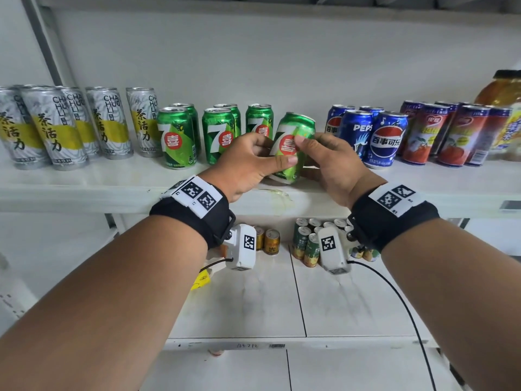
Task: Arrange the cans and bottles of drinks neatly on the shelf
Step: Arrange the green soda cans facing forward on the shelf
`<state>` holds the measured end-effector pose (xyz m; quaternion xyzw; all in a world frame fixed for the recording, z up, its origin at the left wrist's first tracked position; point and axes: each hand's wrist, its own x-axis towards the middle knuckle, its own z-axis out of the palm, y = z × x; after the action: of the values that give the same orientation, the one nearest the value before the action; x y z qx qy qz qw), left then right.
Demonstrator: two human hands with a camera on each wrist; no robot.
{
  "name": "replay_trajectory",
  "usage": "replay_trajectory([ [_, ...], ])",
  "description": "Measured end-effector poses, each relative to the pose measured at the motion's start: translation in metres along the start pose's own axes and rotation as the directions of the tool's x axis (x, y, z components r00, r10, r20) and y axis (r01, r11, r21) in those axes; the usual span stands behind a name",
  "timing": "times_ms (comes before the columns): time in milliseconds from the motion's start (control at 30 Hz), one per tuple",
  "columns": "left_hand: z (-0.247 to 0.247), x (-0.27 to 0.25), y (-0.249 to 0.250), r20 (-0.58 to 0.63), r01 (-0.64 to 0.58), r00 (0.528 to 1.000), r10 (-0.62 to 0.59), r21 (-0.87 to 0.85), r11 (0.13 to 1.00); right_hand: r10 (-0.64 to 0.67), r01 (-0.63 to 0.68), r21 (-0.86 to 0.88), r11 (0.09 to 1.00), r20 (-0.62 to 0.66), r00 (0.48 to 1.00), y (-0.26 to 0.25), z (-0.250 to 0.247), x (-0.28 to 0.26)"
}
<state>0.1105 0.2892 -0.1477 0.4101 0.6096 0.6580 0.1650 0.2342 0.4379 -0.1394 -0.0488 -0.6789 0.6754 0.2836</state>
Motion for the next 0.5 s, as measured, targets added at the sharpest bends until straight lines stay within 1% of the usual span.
replay_trajectory([
  [100, -0.0011, -0.0006, 0.0005, 0.057, 0.026, 0.998, -0.025, -0.02, 0.999, 0.061, -0.061, 0.03, 0.998, -0.004, 0.998, -0.0029, 0.0002, 0.0013],
  [167, -0.0006, -0.0011, 0.0, 0.081, 0.025, 0.996, -0.027, 0.03, 0.999, 0.084, -0.084, 0.036, 0.996, -0.015, 0.996, -0.004, 0.0011, 0.0016],
  [233, 0.0003, -0.0008, -0.0004, 0.082, 0.019, 0.996, -0.026, 0.077, 0.997, 0.092, -0.091, 0.036, 0.995, -0.036, 0.995, -0.0044, 0.0025, 0.0025],
  [367, 0.0014, -0.0003, -0.0006, 0.076, 0.014, 0.997, -0.019, 0.064, 0.998, 0.096, -0.095, 0.035, 0.995, -0.022, 0.995, -0.0033, 0.0014, 0.0033],
  [500, 0.0015, 0.0018, -0.0015, 0.071, 0.013, 0.997, -0.02, 0.094, 0.995, 0.088, -0.088, -0.041, 0.995, -0.01, 0.996, -0.0026, -0.0016, 0.003],
])
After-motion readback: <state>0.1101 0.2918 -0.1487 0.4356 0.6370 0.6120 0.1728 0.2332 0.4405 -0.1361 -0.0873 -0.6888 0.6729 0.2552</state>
